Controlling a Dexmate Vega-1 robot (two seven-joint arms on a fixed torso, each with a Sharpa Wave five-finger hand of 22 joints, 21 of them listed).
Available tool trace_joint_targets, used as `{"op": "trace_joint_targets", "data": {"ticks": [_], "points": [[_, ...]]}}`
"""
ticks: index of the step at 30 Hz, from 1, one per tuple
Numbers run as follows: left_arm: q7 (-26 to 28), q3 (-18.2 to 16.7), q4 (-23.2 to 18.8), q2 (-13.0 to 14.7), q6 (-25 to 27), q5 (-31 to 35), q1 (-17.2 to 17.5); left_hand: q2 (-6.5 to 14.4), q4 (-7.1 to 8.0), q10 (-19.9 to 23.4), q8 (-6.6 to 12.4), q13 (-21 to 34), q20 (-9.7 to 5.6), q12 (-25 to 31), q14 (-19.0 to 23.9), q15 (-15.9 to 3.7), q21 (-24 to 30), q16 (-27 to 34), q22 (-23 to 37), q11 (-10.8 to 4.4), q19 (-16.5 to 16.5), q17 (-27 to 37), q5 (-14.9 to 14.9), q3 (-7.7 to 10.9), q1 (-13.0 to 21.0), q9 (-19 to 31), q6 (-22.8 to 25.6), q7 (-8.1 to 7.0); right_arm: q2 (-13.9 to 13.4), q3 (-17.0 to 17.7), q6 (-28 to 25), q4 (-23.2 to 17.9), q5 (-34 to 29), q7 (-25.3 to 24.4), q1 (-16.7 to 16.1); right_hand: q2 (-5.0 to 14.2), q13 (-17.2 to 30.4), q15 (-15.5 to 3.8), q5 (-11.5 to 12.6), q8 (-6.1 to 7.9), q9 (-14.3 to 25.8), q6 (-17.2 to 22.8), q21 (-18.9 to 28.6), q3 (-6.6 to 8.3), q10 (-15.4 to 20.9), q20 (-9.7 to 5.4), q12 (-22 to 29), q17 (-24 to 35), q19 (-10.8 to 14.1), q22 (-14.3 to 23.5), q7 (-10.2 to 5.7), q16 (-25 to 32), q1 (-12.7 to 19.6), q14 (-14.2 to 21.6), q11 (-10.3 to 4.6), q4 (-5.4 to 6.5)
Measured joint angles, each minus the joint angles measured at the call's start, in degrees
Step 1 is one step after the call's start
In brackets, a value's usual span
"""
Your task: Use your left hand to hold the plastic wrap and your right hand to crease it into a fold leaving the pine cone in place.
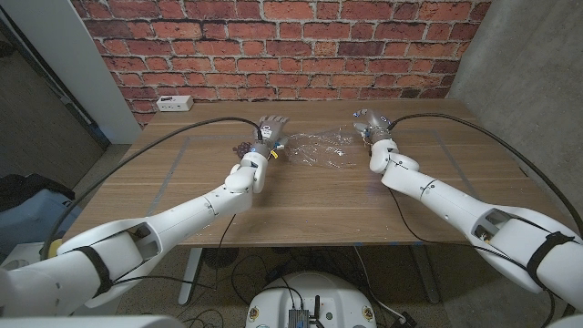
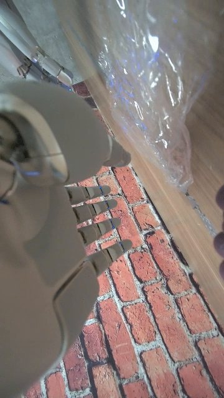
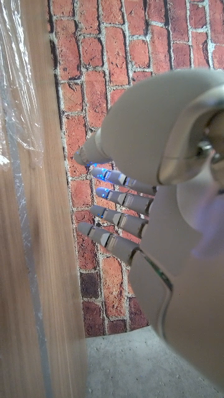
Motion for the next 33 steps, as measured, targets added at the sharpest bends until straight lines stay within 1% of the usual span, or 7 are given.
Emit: {"op": "trace_joint_targets", "data": {"ticks": [5, 8, 14, 18, 25, 29, 33], "points": [[0.74, -1.2, -1.69, 1.06, -2.68, -1.11, 1.45, 0.31, 1.23, -0.5, 0.0, -0.26, -0.96, 0.0, -0.62, -0.2, 0.0, 0.0, 0.06, 0.46, -0.96, 0.0, 0.0, 0.04, -1.6, -0.26, -0.02, -0.02, -1.59, 0.83, 0.54, -3.75, -0.19, 0.31, -2.04, -0.02, -0.28, 0.0, -0.16, 0.0, 0.0, 0.42, 0.0, 0.08, 0.24, 0.0, 0.25, 0.0, 0.0, 0.0, 0.41, 0.0, -0.48, 0.0, 0.24, 0.21], [0.96, -1.52, -2.46, 1.58, -3.79, -1.12, 2.03, 0.41, 1.84, -1.03, 0.0, -0.26, -0.96, 0.0, -1.04, -0.61, 0.0, 0.0, 0.28, 0.36, -0.96, 0.0, 0.0, 0.25, -2.61, -0.26, -0.02, -0.63, -2.39, 1.12, 0.72, -5.66, -0.56, 0.56, -3.03, 0.13, -0.28, 0.0, -0.22, 0.0, 0.0, 0.51, 0.0, -0.07, 0.24, 0.0, 0.25, 0.0, 0.0, 0.0, 0.51, 0.0, -1.03, 0.0, 0.24, 0.53], [0.97, -2.35, -3.66, 2.55, -6.05, -1.61, 3.18, 0.18, 3.09, -1.32, 0.56, -0.53, -0.65, 0.0, -1.34, -0.92, 0.0, 0.0, 0.28, 0.27, -1.27, -0.09, -0.01, 0.56, -4.19, -0.26, 0.84, -1.89, -3.73, 1.48, 0.88, -8.92, -1.68, 1.2, -4.75, 0.06, -0.28, 0.0, -0.22, 0.0, 0.0, 0.72, 0.0, -0.07, 0.55, 0.0, 0.25, 0.01, 0.0, 0.0, 0.72, 0.0, -1.1, 0.01, 0.54, 0.53], [0.78, -3.18, -4.42, 3.19, -7.78, -2.56, 4.04, -0.11, 3.56, -1.09, 0.6, -0.53, -0.65, 0.21, -1.34, -0.92, 0.0, 0.0, 0.27, 0.04, -1.27, -0.16, -0.01, 0.56, -4.95, -0.26, 1.24, -2.24, -4.51, 1.77, 0.88, -10.95, -2.44, 1.74, -5.82, -0.07, -0.27, 0.0, -0.21, 0.0, -0.04, 0.72, 0.0, -0.07, 0.55, 0.0, 0.25, -0.14, -0.01, 0.0, 0.71, 0.0, -1.3, 0.01, 0.54, 0.53], [0.08, -4.86, -5.86, 4.37, -10.95, -4.48, 5.79, -0.75, 3.8, -0.86, 0.82, -0.8, -0.65, 0.42, -1.34, -0.92, 0.0, 0.0, 0.27, -0.19, -1.27, -0.43, -0.04, 0.32, -5.64, -0.53, 2.04, -2.05, -5.91, 2.32, 0.57, -14.62, -3.7, 2.86, -7.85, -0.13, -0.27, 0.0, -0.42, 0.0, -0.27, 0.72, 0.0, -0.06, 0.54, 0.0, 0.25, -0.26, -0.01, 0.0, 0.71, 0.0, -1.73, 0.01, 0.53, 0.53], [-0.33, -5.51, -6.4, 4.82, -12.12, -5.2, 6.45, -0.7, 4.28, -0.56, 0.81, -0.8, -0.65, 0.49, -1.34, -0.92, 0.0, 0.0, 0.27, -0.05, -1.26, -0.56, -0.25, 0.33, -6.13, -0.53, 2.35, -1.74, -6.5, 2.52, 0.22, -16.06, -4.3, 3.53, -8.61, -0.32, -0.27, 0.0, -0.43, -0.44, -0.27, 0.72, 0.0, -0.06, 0.54, 0.01, 0.25, -0.26, -0.01, 0.0, 0.71, 0.0, -1.92, 0.01, 0.53, 0.53], [-1.03, -6.04, -6.85, 5.19, -13.55, -6.11, 6.99, -1.0, 4.28, -0.35, 0.81, -0.96, -0.65, 0.65, -1.34, -0.92, 0.0, 0.0, 0.27, -0.25, -1.26, -0.69, -0.25, 0.33, -6.43, -0.53, 2.66, -2.05, -7.3, 2.76, -0.07, -17.79, -4.75, 4.17, -9.51, -0.32, -0.26, 0.0, -0.43, -0.44, -0.27, 0.72, 0.0, -0.06, 0.52, 0.01, 0.25, -0.26, -0.01, 0.0, 0.71, 0.0, -1.92, 0.01, 0.55, 0.53]]}}
